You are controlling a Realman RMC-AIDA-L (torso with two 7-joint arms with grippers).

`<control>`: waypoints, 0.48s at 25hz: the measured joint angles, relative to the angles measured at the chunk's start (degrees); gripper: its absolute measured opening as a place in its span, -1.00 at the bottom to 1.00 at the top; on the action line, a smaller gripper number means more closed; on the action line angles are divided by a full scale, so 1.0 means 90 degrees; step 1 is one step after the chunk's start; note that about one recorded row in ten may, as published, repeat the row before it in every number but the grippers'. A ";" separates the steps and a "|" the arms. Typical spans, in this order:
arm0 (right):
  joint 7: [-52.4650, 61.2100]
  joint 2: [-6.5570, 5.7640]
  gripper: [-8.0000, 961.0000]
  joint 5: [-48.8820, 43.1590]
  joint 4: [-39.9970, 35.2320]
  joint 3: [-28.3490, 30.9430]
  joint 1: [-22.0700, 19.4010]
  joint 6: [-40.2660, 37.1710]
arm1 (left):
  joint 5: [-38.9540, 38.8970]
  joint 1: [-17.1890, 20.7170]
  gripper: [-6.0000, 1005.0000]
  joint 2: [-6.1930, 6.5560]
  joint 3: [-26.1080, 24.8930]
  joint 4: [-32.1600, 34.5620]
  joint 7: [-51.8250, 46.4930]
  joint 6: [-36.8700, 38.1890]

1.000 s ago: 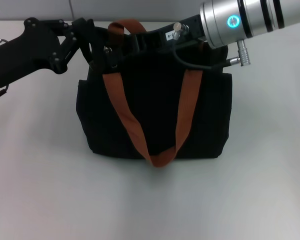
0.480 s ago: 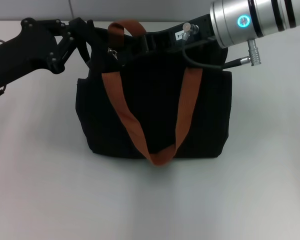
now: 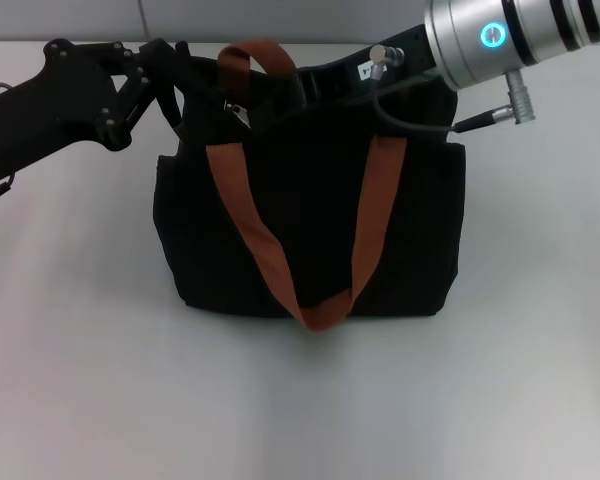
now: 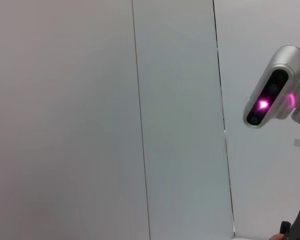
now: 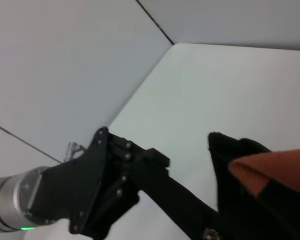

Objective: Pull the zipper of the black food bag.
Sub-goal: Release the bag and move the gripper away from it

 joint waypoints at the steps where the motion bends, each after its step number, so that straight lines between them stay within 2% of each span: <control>1: 0.0000 0.0000 -0.98 0.0000 0.0000 0.0000 0.0000 0.0000 | 0.0000 0.0000 -0.94 0.0000 0.0000 0.0000 0.0000 0.0000; 12: 0.0437 0.0000 -0.93 -0.0463 -0.0806 0.0052 -0.0323 -0.0252 | -0.0077 0.0069 -0.94 0.0004 -0.0001 0.0031 -0.0008 -0.0005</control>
